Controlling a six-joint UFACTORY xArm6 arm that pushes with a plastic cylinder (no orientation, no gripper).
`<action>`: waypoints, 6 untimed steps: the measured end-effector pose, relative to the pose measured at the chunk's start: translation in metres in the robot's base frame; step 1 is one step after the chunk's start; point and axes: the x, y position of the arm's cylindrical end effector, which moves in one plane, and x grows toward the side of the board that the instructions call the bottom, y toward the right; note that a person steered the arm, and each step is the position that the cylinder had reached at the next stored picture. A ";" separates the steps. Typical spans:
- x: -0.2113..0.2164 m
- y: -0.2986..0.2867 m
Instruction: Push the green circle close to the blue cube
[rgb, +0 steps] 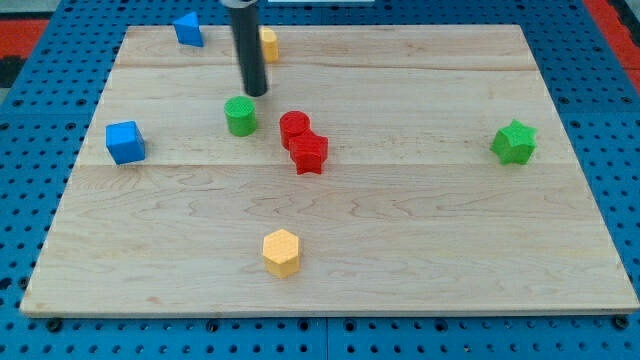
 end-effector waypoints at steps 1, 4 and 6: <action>0.022 0.005; 0.063 -0.119; -0.033 -0.007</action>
